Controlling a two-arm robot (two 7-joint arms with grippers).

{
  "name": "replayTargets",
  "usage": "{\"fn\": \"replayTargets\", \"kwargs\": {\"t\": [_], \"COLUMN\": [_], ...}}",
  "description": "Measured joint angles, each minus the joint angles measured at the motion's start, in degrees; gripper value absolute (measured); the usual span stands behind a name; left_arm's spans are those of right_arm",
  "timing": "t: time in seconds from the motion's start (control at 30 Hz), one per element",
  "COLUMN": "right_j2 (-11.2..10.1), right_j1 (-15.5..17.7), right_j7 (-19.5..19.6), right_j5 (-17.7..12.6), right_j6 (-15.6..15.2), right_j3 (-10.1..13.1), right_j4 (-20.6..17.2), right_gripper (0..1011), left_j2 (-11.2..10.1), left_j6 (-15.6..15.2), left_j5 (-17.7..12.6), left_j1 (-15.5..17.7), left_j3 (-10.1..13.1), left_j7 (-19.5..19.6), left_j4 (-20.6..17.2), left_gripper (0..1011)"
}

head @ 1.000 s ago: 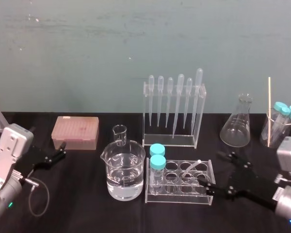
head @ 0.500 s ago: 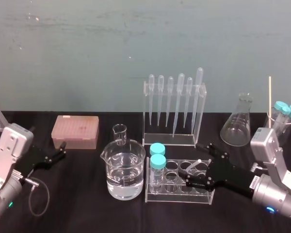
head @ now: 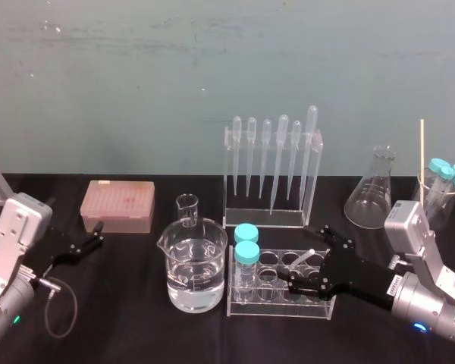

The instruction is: Pick up the stirring rod with one hand, then place it down.

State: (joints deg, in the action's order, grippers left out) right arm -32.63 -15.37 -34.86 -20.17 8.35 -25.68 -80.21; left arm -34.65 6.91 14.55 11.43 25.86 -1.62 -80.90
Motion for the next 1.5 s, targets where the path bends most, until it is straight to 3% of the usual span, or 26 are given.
{"fn": "replayTargets", "kwargs": {"t": [0.2, 0.47, 0.57, 0.77, 0.83, 1.1, 1.5], "right_j2": [0.0, -0.1, -0.1, -0.1, -0.1, -0.1, 0.1], "right_j1": [0.0, 0.0, 0.1, 0.1, 0.1, 0.1, 0.3], "right_j7": [0.0, 0.1, 0.1, 0.1, 0.1, 0.1, 0.2], "right_j5": [-0.1, -0.3, -0.3, -0.3, -0.4, -0.4, -0.3], "right_j6": [0.0, 0.0, 0.0, 0.0, 0.0, 0.0, 0.0], "right_j3": [0.0, 0.1, 0.1, 0.1, 0.1, 0.1, 0.5], "right_j4": [0.0, 0.0, 0.0, -0.1, -0.1, -0.1, -0.1], "right_gripper": [928, 715, 575, 432, 330, 90, 78], "left_j2": [0.0, 0.0, 0.0, 0.0, 0.0, 0.0, 0.0], "left_j6": [0.0, 0.0, 0.0, 0.0, 0.0, 0.0, 0.0], "left_j5": [0.0, 0.0, 0.0, 0.0, 0.0, 0.0, 0.0], "left_j1": [0.0, 0.0, 0.0, 0.0, 0.0, 0.0, 0.0], "left_j3": [0.0, 0.0, 0.0, 0.0, 0.0, 0.0, 0.0], "left_j7": [0.0, 0.0, 0.0, 0.0, 0.0, 0.0, 0.0], "left_j4": [0.0, 0.0, 0.0, 0.0, 0.0, 0.0, 0.0], "left_gripper": [1000, 1000, 1000, 1000, 1000, 1000, 1000]}}
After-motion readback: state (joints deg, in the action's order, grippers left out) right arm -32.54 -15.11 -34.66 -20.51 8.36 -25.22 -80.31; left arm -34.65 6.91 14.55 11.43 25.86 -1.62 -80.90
